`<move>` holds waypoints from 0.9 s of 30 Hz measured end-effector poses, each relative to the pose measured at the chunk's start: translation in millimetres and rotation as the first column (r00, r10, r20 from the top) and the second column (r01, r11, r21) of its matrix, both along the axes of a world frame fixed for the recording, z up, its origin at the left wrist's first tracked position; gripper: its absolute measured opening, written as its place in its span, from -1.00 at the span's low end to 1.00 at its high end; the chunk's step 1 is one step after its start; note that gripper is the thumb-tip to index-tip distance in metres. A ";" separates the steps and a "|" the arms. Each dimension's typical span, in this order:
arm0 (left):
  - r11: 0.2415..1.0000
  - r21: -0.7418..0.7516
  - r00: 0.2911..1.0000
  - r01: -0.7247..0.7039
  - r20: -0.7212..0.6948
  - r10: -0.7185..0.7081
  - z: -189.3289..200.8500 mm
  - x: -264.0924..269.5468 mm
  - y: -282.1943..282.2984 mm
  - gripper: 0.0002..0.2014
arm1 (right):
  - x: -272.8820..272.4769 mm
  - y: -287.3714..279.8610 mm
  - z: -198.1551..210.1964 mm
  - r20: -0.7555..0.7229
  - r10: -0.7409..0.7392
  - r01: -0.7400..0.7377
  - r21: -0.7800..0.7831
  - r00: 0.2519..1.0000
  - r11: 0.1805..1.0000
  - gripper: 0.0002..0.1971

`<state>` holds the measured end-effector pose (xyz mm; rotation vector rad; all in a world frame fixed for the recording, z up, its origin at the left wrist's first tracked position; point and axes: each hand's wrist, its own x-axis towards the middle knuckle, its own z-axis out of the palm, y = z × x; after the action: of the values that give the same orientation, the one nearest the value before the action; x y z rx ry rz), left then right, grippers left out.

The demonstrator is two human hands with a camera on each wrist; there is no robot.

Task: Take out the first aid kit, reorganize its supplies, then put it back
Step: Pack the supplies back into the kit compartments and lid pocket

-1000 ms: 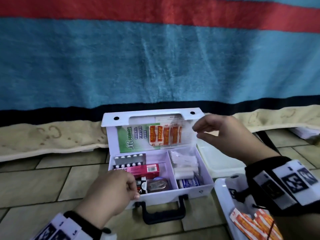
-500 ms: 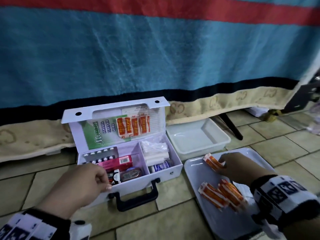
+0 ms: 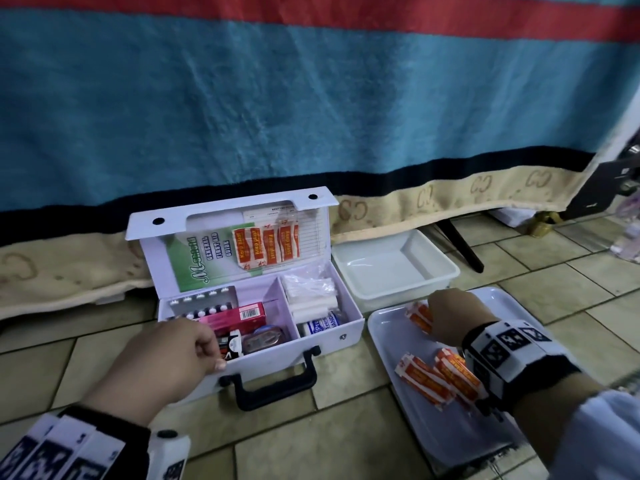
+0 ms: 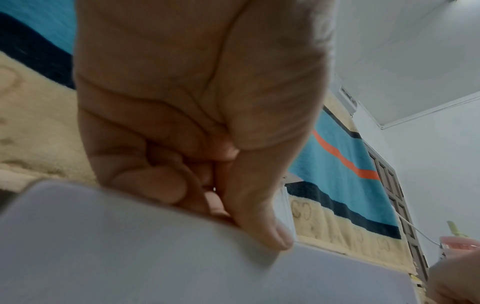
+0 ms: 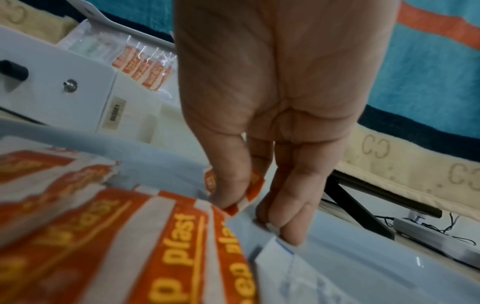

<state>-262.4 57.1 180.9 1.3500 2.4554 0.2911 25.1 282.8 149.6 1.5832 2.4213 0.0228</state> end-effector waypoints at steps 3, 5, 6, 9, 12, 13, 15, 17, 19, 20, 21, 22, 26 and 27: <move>1.000 0.002 1.000 -0.016 -0.004 0.016 1.5 1.7 -1.0 -0.78 | 0.2 -2.2 3.0 -0.042 -0.036 0.035 -0.040 0.998 0.999 -0.61; 1.000 -0.002 1.000 -0.016 0.001 0.016 2.0 2.5 -1.4 -0.78 | 1.4 -5.3 15.3 -0.067 -0.076 0.070 -0.094 0.995 0.993 -0.61; 1.000 -0.003 1.000 -0.017 0.009 0.017 2.1 2.4 -1.3 -0.79 | 2.5 -6.6 25.4 -0.108 -0.094 0.079 -0.135 0.990 0.988 -0.64; 1.000 -0.002 0.999 -0.023 0.033 0.023 1.7 1.0 -0.3 -0.78 | -4.9 -13.7 58.6 -0.350 -0.092 -0.004 -0.265 0.932 0.964 -0.72; 0.999 -0.002 0.999 -0.035 0.035 0.035 1.5 1.7 -0.3 -0.77 | -33.3 -22.6 72.7 -0.623 -0.018 -0.193 -0.270 0.782 0.943 -0.78; 0.999 0.003 0.999 -0.037 0.038 0.037 1.7 2.0 -0.6 -0.77 | -45.2 -25.0 72.2 -0.672 -0.001 -0.240 -0.267 0.740 0.933 -0.77; 0.999 0.012 0.998 -0.042 0.044 0.041 2.1 2.6 -1.3 -0.79 | -69.4 -30.5 68.2 -0.718 0.048 -0.303 -0.232 0.695 0.924 -0.78; 0.999 0.012 0.998 -0.043 0.042 0.042 1.5 2.1 -1.8 -0.79 | -91.7 -36.3 65.9 -0.747 0.126 -0.348 -0.148 0.653 0.926 -0.82; 0.999 0.019 0.998 -0.044 0.034 0.043 0.4 1.6 -2.0 -0.79 | -112.3 -39.0 63.6 -0.778 0.147 -0.367 -0.114 0.611 0.923 -0.77; 0.999 0.024 0.998 -0.047 0.030 0.046 0.0 1.5 -2.1 -0.79 | -120.2 -39.5 63.0 -0.790 0.130 -0.372 -0.131 0.599 0.919 -0.71; 0.998 0.028 0.998 -0.052 0.027 0.051 -0.5 1.6 -2.3 -0.79 | -127.4 -38.9 62.0 -0.799 0.101 -0.379 -0.167 0.593 0.910 -0.68; 0.998 0.029 0.998 -0.057 0.025 0.056 -1.0 1.9 -2.8 -0.79 | -134.0 -36.6 61.5 -0.799 0.064 -0.382 -0.213 0.597 0.899 -0.70; 0.996 0.047 0.997 -0.082 0.009 0.081 -2.5 4.2 -6.0 -0.79 | -151.9 -21.7 69.7 -0.820 -0.001 -0.371 -0.260 0.572 0.891 -0.87; 0.995 0.055 0.996 -0.085 0.004 0.085 -2.9 4.4 -6.3 -0.79 | -156.0 -17.9 74.5 -0.844 -0.002 -0.368 -0.236 0.537 0.899 -0.91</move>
<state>-258.0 50.9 178.1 1.2680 2.5255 0.3827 -130.9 264.9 224.1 1.2592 2.9411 -1.4162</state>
